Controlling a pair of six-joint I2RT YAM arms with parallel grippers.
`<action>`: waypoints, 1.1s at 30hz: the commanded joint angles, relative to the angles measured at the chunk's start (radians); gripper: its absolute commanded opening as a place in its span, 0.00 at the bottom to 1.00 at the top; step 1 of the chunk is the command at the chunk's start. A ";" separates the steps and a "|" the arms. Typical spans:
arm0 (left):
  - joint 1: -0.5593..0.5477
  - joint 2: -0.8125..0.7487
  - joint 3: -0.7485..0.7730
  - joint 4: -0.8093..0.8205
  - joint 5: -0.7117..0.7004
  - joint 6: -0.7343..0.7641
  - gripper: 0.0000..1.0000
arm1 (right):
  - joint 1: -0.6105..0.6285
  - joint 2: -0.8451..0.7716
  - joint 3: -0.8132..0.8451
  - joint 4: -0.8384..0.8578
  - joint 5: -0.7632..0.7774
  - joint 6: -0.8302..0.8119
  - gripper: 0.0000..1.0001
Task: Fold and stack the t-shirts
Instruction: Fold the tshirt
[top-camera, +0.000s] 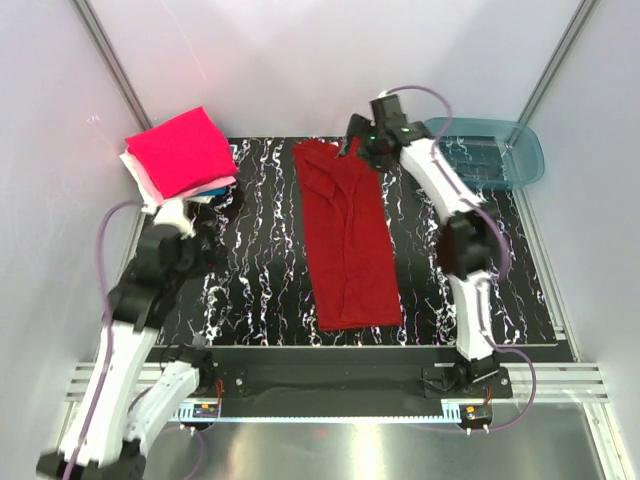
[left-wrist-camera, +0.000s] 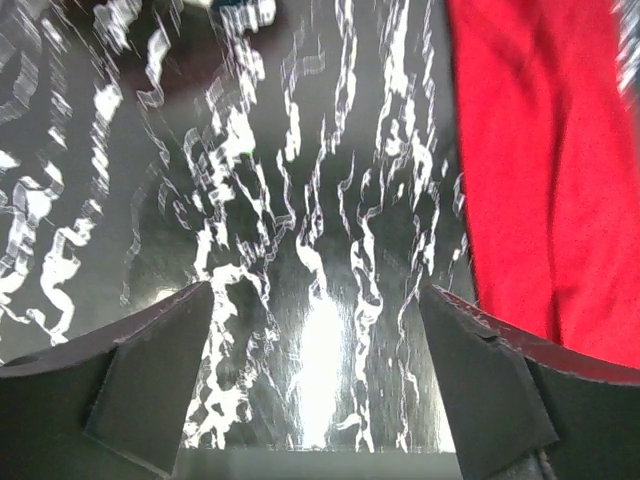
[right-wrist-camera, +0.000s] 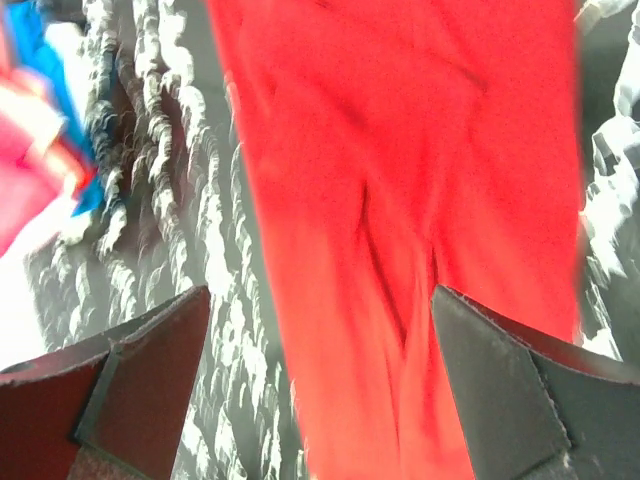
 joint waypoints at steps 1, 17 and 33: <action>0.002 0.168 0.034 0.003 0.094 -0.074 0.88 | 0.004 -0.343 -0.383 -0.014 -0.023 -0.028 1.00; -0.407 0.443 -0.417 0.646 0.288 -0.553 0.78 | 0.027 -1.069 -1.497 0.193 -0.089 0.197 1.00; -0.702 0.672 -0.432 0.760 0.151 -0.767 0.62 | 0.024 -1.147 -1.784 0.250 -0.121 0.280 0.80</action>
